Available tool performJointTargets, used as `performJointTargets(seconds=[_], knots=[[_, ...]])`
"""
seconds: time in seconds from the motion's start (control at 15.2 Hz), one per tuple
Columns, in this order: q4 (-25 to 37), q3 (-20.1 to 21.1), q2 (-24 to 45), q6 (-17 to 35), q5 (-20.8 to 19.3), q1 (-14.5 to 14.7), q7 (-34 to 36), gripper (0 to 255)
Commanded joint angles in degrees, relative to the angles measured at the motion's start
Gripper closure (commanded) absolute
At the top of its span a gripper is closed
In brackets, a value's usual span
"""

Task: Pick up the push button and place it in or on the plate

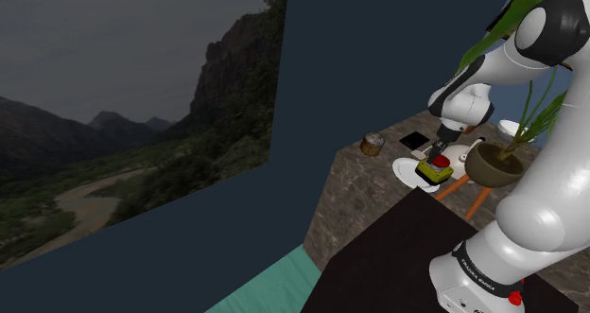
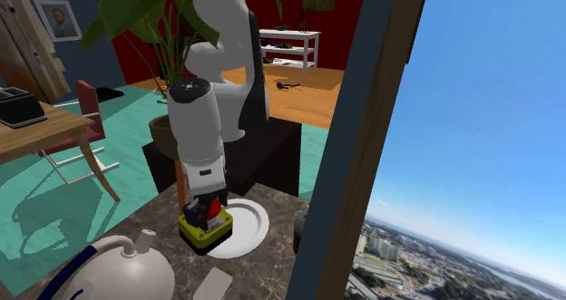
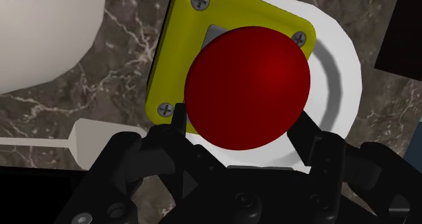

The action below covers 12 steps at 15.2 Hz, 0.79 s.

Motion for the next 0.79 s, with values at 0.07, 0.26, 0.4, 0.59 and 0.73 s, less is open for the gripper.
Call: performJointTargets(seconds=[0.07,0.26,0.4,0.59,0.73], knots=[[0.0,0.0,0.1,0.0,0.0,0.0,0.0,255],[-0.1,0.0,0.1,0.0,0.0,0.0,0.0,255],[-0.2,-0.5,-0.7,-0.6,-0.7,0.3,0.4,255],[-0.4,-1.9,-3.0,-2.4,-2.7,1.4,1.8,255],[-0.4,-2.8,-4.5,-3.6,-4.1,2.0,2.7,255]])
